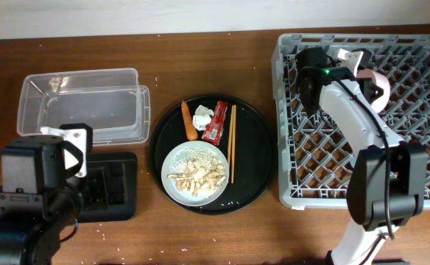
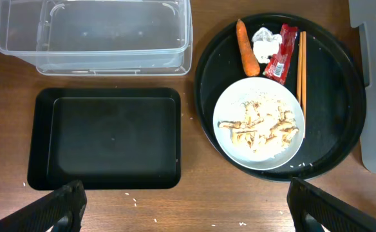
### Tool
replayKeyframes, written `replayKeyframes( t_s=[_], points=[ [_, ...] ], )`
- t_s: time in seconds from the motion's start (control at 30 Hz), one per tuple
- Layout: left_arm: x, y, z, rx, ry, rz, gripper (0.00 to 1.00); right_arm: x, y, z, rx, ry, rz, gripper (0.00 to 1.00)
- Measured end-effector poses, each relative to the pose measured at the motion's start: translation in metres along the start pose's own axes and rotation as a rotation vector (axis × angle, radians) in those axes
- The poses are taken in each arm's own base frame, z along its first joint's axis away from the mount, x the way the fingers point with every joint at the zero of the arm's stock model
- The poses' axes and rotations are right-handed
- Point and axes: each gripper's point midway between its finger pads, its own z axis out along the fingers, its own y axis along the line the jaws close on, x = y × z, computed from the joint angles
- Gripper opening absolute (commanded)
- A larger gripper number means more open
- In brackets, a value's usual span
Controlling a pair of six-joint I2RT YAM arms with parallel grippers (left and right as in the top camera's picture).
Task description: Sort waste into correct bins and load items into the dishwasher rack
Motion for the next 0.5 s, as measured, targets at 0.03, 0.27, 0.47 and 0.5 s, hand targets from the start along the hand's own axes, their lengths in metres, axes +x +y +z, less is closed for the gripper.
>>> replayKeyframes(
  t_s=[0.03, 0.27, 0.47, 0.5],
  points=[
    [0.0, 0.0, 0.0, 0.0, 0.0, 0.0, 0.99, 0.004, 0.005, 0.002, 0.0, 0.008, -0.03, 0.04],
    [0.0, 0.0, 0.0, 0.0, 0.0, 0.0, 0.99, 0.005, 0.044, -0.063, -0.139, -0.088, -0.148, 0.57],
    [0.0, 0.0, 0.0, 0.0, -0.001, 0.0, 0.99, 0.035, 0.07, -0.116, -0.385, -0.055, -0.281, 0.68],
    [0.0, 0.0, 0.0, 0.0, 0.0, 0.0, 0.99, 0.033, 0.061, -0.133, -0.472, -0.061, -0.241, 0.68]
  ],
)
